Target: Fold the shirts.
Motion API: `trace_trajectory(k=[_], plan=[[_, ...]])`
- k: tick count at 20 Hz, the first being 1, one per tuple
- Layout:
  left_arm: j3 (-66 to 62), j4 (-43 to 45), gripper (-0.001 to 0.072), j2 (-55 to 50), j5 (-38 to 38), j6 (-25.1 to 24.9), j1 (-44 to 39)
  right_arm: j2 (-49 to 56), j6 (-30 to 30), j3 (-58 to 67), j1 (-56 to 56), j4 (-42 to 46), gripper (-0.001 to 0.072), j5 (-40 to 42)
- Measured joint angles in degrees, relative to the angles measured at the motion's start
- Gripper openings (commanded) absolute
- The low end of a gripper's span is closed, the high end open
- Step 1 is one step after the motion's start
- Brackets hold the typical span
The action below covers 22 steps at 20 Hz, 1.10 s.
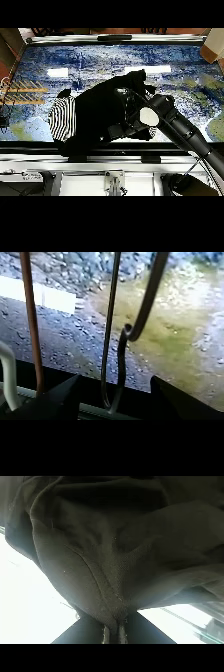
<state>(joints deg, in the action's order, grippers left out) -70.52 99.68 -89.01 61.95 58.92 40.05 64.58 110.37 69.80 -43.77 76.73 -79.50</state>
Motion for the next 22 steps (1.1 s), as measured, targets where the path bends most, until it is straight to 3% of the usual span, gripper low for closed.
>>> trace_trajectory(k=[2,3,6,11,15,18,22], plan=[[0.0,-0.02,0.0498,-0.79,0.07,-0.61,0.13,0.0,0.09,0.0,0.0,0.0,0.0069,0.0],[0.0,-0.02,0.045,-1.09,0.04,-0.76,0.13,0.0,0.22,0.0,0.0,0.0,0.0069,0.0],[-0.02,0.0,0.0395,-1.64,-0.15,-1.46,0.26,0.0,0.31,0.0,0.0,0.07,0.0069,0.02],[0.0,0.0,0.0361,-2.4,-0.28,-2.82,0.26,0.0,0.42,0.0,0.0,0.13,0.0069,0.02],[-0.02,0.17,0.0247,-2.73,-0.28,-3.8,0.33,0.0,0.42,0.0,0.0,0.17,0.0069,0.04],[-0.02,0.35,0.0051,-2.95,-0.28,-4.11,0.35,0.0,0.42,0.0,0.0,0.31,0.0069,0.15],[-0.02,0.42,0.005,-2.95,-0.09,-4.26,0.04,0.0,0.42,0.0,0.0,0.48,0.007,0.31]])
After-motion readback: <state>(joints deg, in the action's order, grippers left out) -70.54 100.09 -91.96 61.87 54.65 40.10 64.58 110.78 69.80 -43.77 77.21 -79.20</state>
